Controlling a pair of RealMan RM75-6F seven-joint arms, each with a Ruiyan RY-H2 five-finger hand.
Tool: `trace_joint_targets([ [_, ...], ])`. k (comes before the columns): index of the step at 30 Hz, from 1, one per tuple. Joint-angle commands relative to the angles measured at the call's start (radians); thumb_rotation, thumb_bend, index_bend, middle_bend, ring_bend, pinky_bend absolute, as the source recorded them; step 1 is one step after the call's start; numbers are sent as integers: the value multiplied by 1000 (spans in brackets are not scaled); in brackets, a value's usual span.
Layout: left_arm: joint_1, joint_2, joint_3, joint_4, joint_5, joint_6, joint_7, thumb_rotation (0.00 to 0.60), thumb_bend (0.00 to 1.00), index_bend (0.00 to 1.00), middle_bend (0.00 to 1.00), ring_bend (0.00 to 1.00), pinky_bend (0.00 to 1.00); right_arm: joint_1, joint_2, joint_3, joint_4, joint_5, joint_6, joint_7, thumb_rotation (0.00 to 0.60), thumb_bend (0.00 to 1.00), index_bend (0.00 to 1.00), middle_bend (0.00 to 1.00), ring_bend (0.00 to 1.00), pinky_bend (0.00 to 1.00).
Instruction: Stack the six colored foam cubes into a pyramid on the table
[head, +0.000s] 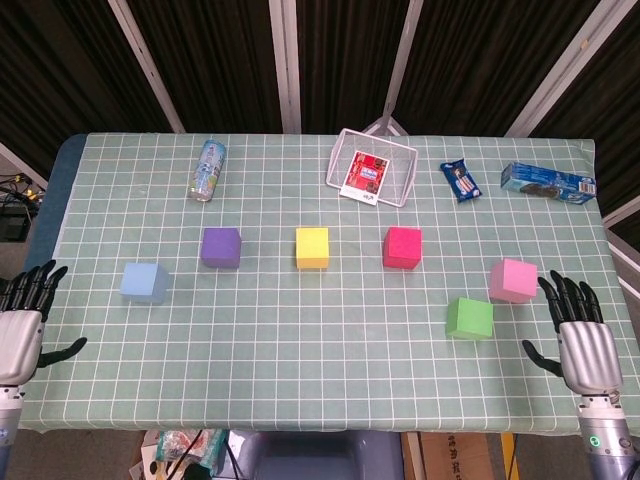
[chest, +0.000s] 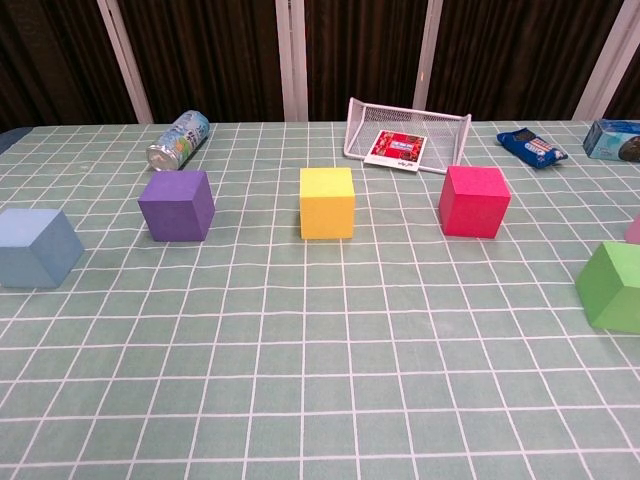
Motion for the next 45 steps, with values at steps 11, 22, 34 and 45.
trace_joint_targets([
  [11,-259,67,-201,-125,-339,-301,219,600,0,0,88,0,93,3,8,4,-15,27,-22,28,600,244,0,0,0,0],
  [22,-507,17,-269,-54,-673,-512,393,600,12,0,91,0,93,-5,22,6,-16,30,-14,79,600,244,0,0,0,0],
  [34,-726,-102,-207,67,-925,-569,572,600,31,0,103,0,93,-13,41,10,-18,45,-16,136,600,244,0,0,0,0],
  [45,-847,-221,-148,201,-1036,-598,633,600,38,0,147,0,93,-11,49,13,-27,63,-37,163,600,244,0,0,0,0],
])
